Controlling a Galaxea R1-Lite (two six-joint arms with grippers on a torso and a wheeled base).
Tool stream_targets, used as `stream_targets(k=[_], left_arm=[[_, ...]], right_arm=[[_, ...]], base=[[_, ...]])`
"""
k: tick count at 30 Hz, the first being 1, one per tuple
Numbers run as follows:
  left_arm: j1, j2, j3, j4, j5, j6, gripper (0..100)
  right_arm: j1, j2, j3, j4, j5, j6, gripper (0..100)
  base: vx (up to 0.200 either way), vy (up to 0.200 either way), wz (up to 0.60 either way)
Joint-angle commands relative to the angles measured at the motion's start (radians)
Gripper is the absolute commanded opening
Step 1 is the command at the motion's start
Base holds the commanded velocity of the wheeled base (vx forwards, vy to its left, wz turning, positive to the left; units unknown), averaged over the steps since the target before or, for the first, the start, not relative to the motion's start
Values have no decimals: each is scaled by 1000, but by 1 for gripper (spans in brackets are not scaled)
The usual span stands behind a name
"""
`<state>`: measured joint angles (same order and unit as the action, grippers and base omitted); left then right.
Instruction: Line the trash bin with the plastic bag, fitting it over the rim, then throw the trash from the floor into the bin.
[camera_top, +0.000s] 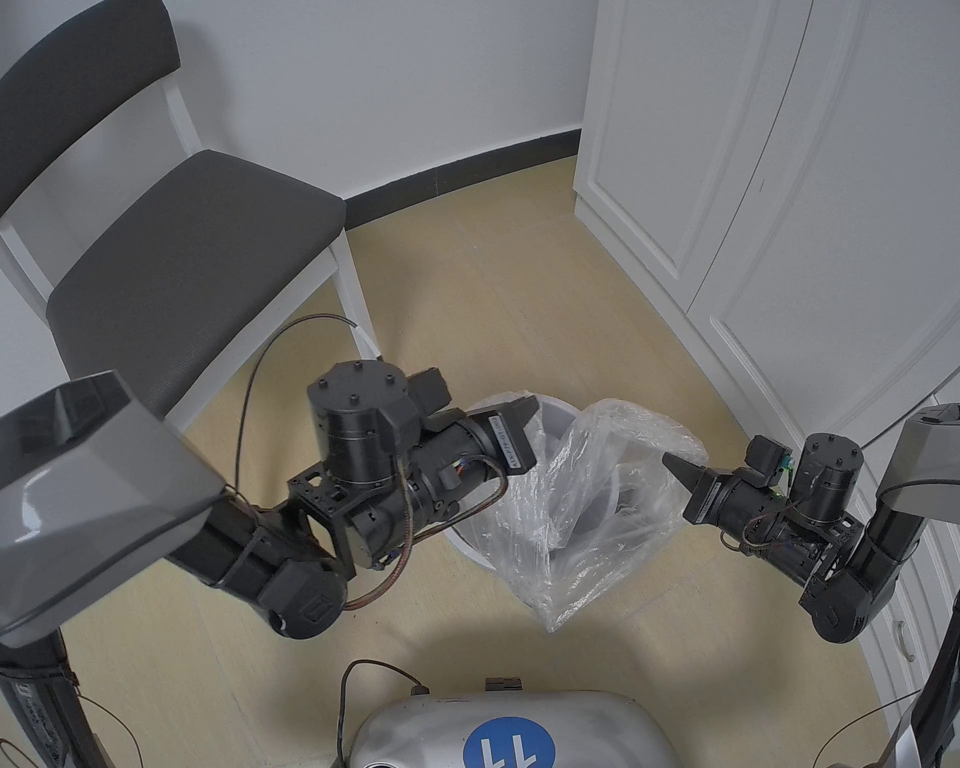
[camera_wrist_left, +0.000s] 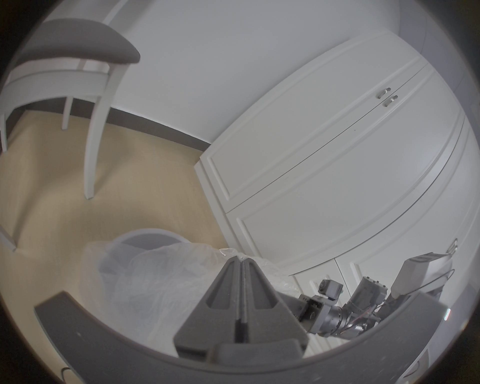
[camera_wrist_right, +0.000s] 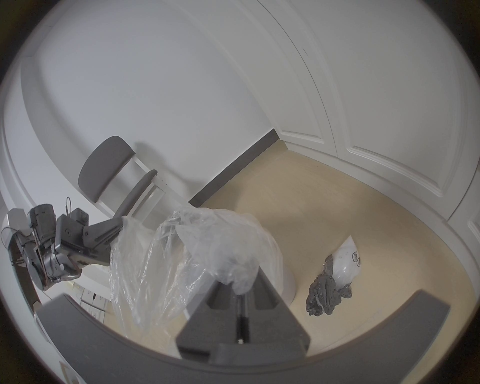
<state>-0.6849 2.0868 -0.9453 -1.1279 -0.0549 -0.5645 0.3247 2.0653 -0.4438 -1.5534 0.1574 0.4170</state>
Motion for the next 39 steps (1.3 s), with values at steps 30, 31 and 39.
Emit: stream_targets(k=[30,31,39], left_arm=[[-13,434,-408,0,-158,-138,0],[-13,440,-412,0,-158,-138,0],[-8,512,-472,5,-158,-138,0]], right_arm=[[146,95,109,-17,-3,-135,0],[148,98,109,-17,-1,-133,0],[146,108,103,-17,-1,-133,0]], base=[[0,0,0],[0,0,0],[0,0,0]])
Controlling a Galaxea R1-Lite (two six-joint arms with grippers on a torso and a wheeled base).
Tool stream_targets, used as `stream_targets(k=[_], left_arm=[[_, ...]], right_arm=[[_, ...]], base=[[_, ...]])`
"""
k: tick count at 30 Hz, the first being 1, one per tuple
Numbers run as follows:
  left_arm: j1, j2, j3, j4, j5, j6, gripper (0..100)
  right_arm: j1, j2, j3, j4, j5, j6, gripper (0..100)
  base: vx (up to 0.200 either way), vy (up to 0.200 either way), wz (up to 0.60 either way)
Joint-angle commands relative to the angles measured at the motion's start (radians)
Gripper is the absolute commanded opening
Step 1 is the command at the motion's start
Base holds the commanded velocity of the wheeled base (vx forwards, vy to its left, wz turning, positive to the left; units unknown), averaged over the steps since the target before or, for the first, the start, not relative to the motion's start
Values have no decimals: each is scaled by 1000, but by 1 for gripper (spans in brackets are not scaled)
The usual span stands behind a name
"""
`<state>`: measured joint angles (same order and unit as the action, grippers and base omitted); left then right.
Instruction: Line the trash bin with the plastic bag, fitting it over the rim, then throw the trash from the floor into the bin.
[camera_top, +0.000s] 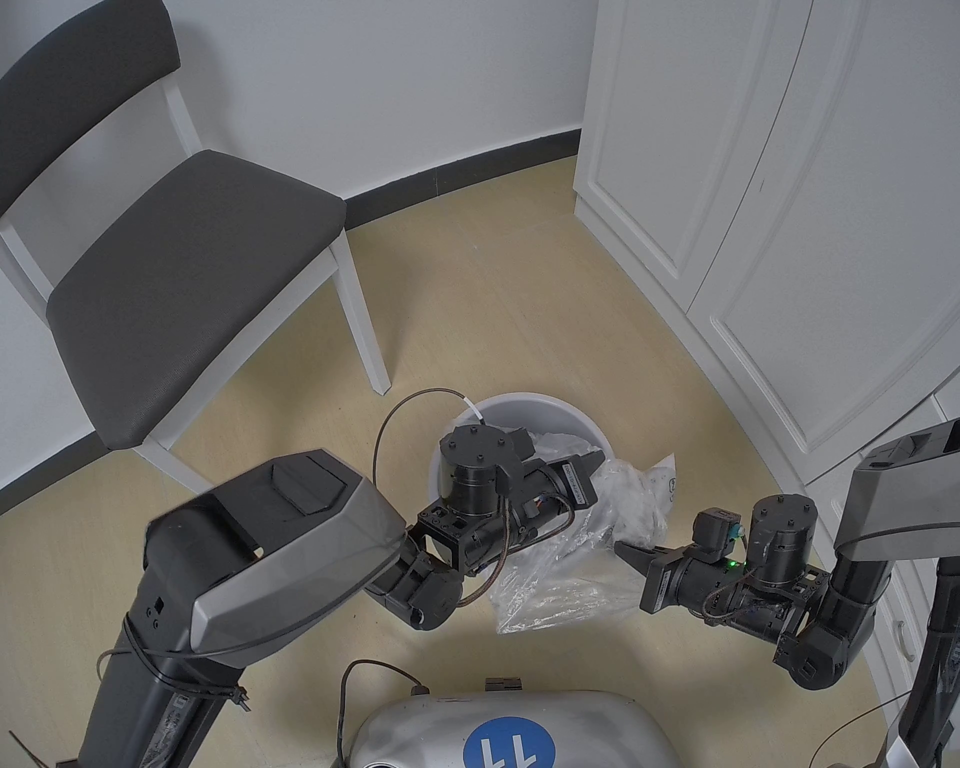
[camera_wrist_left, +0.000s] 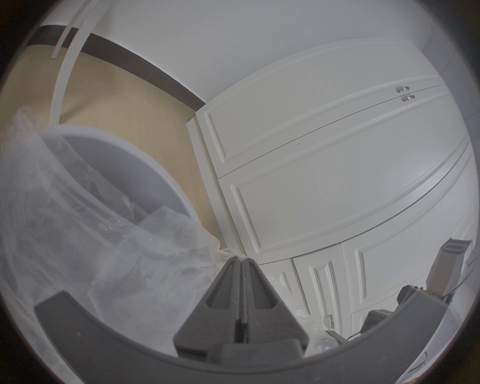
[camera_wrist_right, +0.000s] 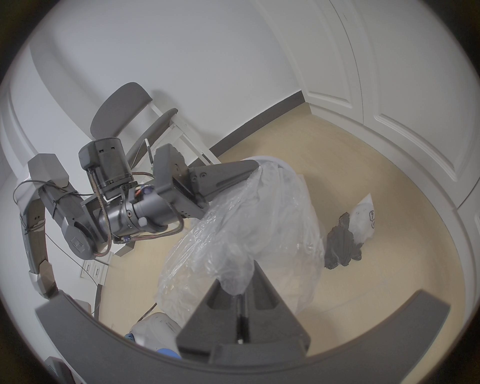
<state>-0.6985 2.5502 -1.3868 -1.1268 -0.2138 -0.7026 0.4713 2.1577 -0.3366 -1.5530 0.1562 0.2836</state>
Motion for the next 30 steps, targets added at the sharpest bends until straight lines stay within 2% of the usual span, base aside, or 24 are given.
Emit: stream_targets(k=[1,10,14,18,24,30], left_arm=[[5,51,-34,5,1,0,0],[10,147,-164,36,1,0,0],[27,170,-242,98,-1,0,0],[42,189,-267,96,1,0,0],[77,145,-248,85,10,-5,0],[137,-42,-75,15,-9,-3,0]], right_arm=[[0,16,-5,-18,0,0,0],[0,44,-32,-18,-4,11,0],[0,76,-75,-18,-55,23,0],[1,91,-105,-18,-83,49,0],[0,85,-116,-18,-86,74,0],[-11,67,-127,-18,-92,74,0]], base=[[0,0,0],[0,0,0],[0,0,0],[0,0,0],[0,0,0],[0,0,0]])
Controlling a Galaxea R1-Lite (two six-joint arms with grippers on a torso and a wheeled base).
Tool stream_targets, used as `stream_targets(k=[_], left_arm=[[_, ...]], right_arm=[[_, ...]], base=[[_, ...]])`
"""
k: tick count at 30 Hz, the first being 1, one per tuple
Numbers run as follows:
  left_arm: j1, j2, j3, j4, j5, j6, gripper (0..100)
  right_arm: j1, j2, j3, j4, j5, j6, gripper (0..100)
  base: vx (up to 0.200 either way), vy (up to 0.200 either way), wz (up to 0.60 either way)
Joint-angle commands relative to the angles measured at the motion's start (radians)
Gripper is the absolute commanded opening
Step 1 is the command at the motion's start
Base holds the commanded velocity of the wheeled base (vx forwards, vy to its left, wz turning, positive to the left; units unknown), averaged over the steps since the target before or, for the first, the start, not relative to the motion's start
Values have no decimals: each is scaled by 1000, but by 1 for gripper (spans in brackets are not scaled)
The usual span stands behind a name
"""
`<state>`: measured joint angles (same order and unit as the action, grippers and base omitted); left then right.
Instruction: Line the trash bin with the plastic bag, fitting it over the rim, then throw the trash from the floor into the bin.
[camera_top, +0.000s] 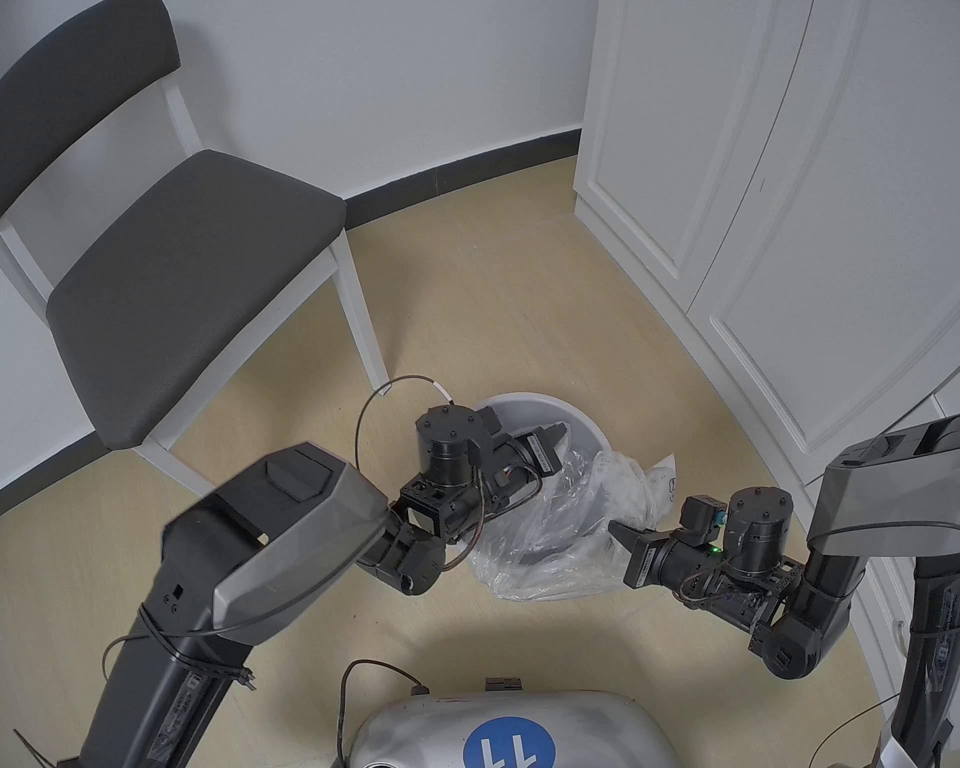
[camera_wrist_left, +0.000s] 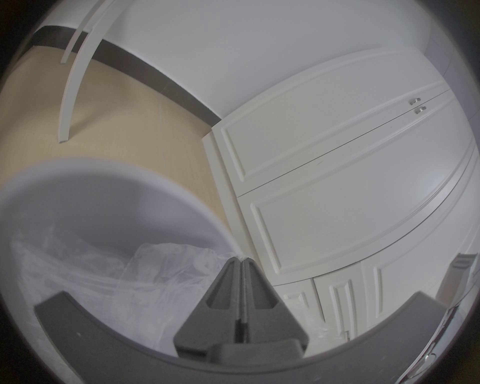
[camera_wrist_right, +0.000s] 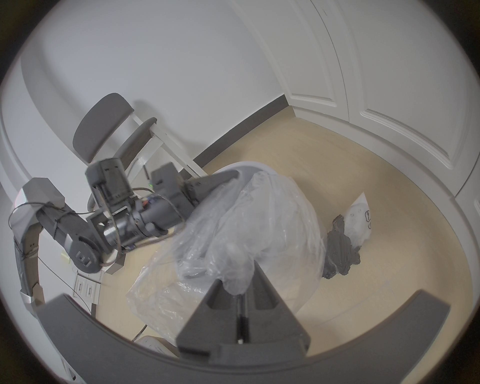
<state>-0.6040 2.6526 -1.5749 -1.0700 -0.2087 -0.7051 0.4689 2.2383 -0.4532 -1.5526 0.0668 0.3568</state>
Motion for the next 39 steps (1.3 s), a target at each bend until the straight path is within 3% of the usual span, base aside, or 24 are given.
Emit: stream_targets(k=[1,11,19,33,39], left_arm=[[49,-164,134,-45,-17,1,0],[109,-329,397,-56,-32,53,0],[168,-384,518,-59,-40,65,0],[219,-451,742,-48,-40,253,0],[236,-511,802,-39,-40,320,0]], right_arm=[[-12,-19,-12,-18,-4,1,0],[-93,-80,-41,-18,-2,1,0],[-171,-63,-107,-18,-4,14,0],[-208,-71,-133,-18,-30,33,0],[-225,-74,-121,-18,-32,-24,0]], base=[[0,0,0],[0,0,0],[0,0,0],[0,0,0],[0,0,0]])
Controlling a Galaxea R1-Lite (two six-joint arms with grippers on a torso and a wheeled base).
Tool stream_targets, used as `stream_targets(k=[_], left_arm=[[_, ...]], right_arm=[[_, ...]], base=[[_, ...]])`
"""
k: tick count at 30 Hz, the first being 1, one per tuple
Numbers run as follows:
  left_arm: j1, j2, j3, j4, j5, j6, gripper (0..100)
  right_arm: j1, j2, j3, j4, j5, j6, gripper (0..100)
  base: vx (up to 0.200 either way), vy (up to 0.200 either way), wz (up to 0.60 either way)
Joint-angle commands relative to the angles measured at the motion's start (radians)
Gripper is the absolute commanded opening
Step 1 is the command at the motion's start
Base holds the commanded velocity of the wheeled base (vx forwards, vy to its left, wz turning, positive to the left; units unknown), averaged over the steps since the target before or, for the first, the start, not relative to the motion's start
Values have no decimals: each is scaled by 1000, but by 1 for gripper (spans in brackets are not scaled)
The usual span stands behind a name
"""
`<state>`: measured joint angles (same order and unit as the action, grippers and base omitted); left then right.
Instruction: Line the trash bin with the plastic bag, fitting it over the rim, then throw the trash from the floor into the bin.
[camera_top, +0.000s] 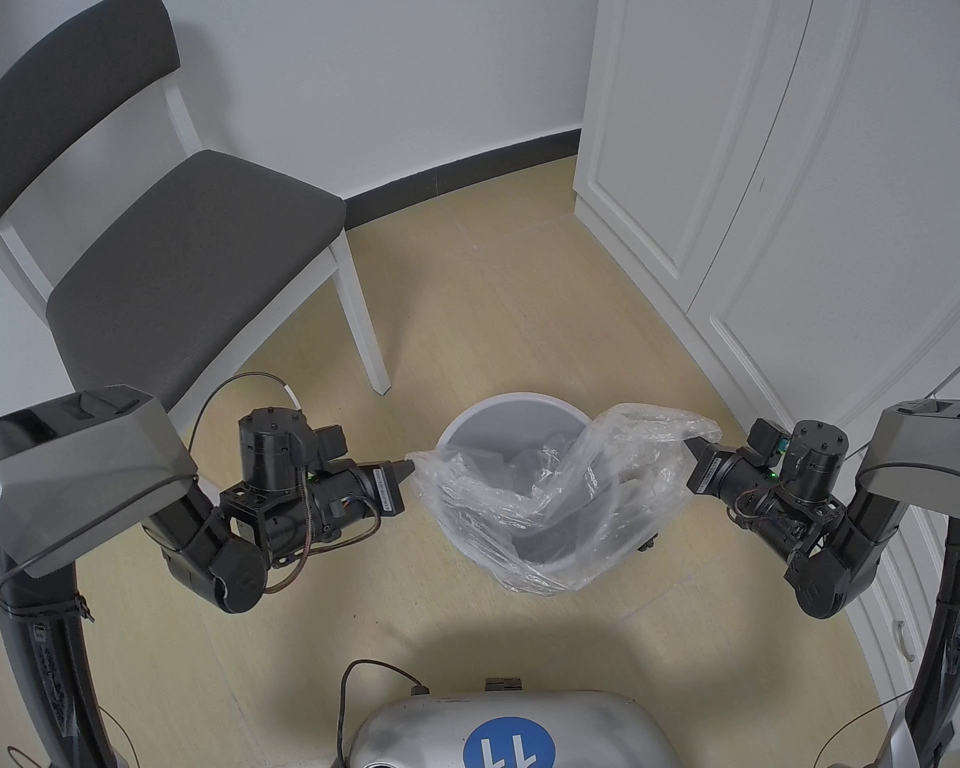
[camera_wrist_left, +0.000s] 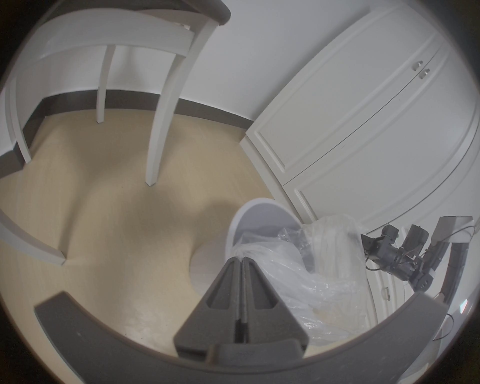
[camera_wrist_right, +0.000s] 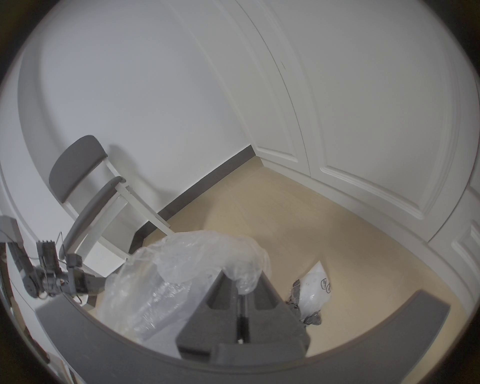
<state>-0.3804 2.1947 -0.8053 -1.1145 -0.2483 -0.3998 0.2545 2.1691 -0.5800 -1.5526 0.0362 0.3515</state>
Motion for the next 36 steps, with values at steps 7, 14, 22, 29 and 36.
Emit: stream_targets(k=[7,14,22,29,36], left_arm=[[31,-204,66,176,0,96,0],[25,-368,66,429,1,114,0],[8,-424,63,573,4,153,0],[-20,-340,66,567,11,154,0],[-41,-191,51,461,86,156,0]], right_arm=[[-7,-26,42,-18,1,-86,0],[6,-57,115,-18,2,-190,0],[17,-94,183,-18,2,-289,0],[20,-63,186,-18,2,-309,0],[26,20,154,-18,2,-304,0]], base=[[0,0,0],[0,0,0],[0,0,0],[0,0,0],[0,0,0]])
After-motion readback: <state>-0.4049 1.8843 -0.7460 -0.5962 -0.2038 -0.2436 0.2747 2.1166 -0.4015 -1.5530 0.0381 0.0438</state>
